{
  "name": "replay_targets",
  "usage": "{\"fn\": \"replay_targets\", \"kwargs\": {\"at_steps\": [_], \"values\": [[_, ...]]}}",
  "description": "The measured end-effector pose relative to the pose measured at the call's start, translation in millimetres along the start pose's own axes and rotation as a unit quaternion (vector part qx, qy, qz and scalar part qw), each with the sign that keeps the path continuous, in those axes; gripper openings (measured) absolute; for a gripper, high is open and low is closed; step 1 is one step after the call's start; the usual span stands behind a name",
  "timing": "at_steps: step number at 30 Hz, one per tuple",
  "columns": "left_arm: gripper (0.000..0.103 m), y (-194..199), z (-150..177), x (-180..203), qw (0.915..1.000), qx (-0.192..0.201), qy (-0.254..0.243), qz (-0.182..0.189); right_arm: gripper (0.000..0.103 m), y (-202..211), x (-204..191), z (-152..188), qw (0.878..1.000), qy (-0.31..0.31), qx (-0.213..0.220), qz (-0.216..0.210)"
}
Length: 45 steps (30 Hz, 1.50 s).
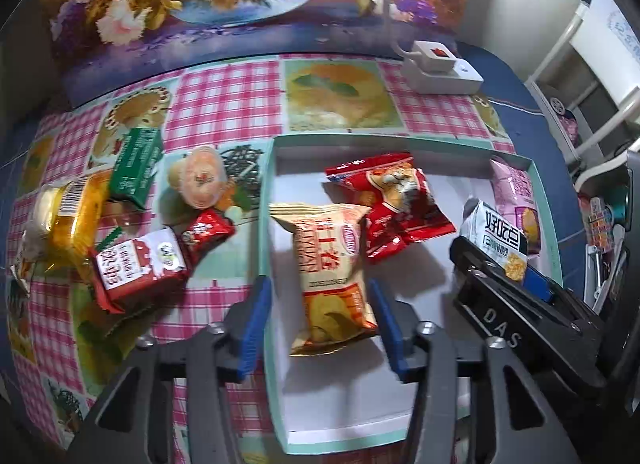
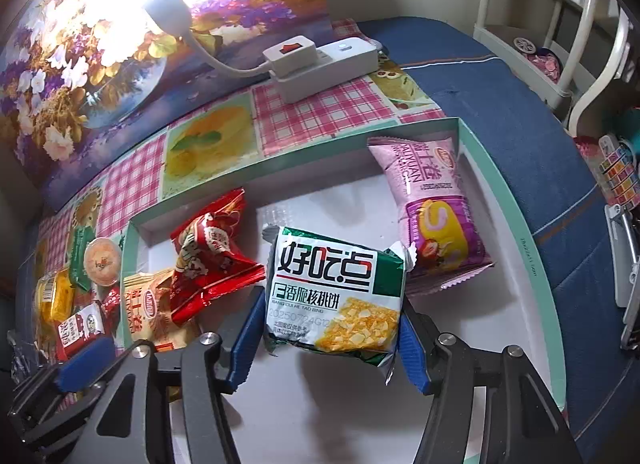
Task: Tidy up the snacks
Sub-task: 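Open the left tool over the tray while the right tool releases the biscuit pack there, then move the left tool to the green-wrapped snack while the right tool reaches the red-white biscuit box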
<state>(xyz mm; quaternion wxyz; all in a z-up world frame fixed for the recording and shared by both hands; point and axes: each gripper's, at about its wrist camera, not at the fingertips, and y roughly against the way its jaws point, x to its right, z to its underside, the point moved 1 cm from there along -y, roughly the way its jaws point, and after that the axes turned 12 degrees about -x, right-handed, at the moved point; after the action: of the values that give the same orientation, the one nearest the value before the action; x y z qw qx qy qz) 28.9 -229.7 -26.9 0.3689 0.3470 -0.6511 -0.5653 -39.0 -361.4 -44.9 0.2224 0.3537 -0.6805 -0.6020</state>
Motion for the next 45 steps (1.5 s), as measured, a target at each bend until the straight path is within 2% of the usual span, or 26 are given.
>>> {"fn": "replay_targets", "kwargs": {"at_steps": [3, 10, 14, 16, 17, 18, 20, 23, 28, 32, 36, 42, 45], "values": [[0.056, 2.0, 0.1, -5.6, 0.9999, 0.001, 0.009, 0.005, 0.066, 1.7, 1.6, 0.1, 1.000, -0.003, 0.004, 0.002], [0.057, 4.1, -1.0, -18.3, 0.9993, 0.003, 0.034, -0.015, 0.066, 4.1, 1.2, -0.9, 1.000, 0.003, 0.008, 0.005], [0.069, 8.3, -2.2, -32.6, 0.9975, 0.013, 0.063, -0.029, 0.066, 3.9, -0.9, -1.0, 1.000, 0.011, 0.007, 0.009], [0.070, 10.9, -1.2, -42.1, 0.9957, 0.020, 0.082, -0.038, 0.069, 3.7, -3.0, -0.6, 1.000, 0.017, 0.007, 0.010], [0.074, 12.0, -0.9, -46.5, 0.9948, 0.023, 0.090, -0.042, 0.078, 3.2, -4.6, -0.1, 1.000, 0.020, 0.007, 0.010], [0.083, 13.0, -0.8, -49.9, 0.9938, 0.027, 0.097, -0.046, 0.084, 2.8, -5.9, 0.1, 1.000, 0.023, 0.008, 0.010], [0.094, 16.3, 0.1, -59.5, 0.9909, 0.040, 0.113, -0.062, 0.089, 2.9, -8.1, 0.0, 0.999, 0.033, 0.010, 0.008], [0.094, 19.8, 1.4, -71.1, 0.9872, 0.054, 0.130, -0.076, 0.103, 4.4, -11.9, 0.4, 0.999, 0.048, 0.018, 0.011], [0.096, 22.3, 2.8, -82.6, 0.9837, 0.062, 0.146, -0.084, 0.103, 4.7, -16.9, 3.6, 0.997, 0.073, 0.026, 0.022], [0.096, 23.3, 3.3, -83.9, 0.9830, 0.070, 0.140, -0.097, 0.103, 1.8, -20.0, 6.5, 0.996, 0.086, 0.024, 0.022], [0.096, 27.5, 4.2, -82.2, 0.9822, 0.083, 0.131, -0.106, 0.103, 1.8, -23.8, 9.2, 0.995, 0.092, 0.026, 0.011], [0.096, 35.1, 4.9, -91.5, 0.9812, 0.097, 0.134, -0.099, 0.103, 12.8, -31.5, 13.2, 0.993, 0.103, 0.057, -0.013], [0.096, 40.0, 5.9, -99.3, 0.9796, 0.104, 0.134, -0.108, 0.103, 17.2, -33.6, 14.5, 0.992, 0.104, 0.069, -0.027]]}}
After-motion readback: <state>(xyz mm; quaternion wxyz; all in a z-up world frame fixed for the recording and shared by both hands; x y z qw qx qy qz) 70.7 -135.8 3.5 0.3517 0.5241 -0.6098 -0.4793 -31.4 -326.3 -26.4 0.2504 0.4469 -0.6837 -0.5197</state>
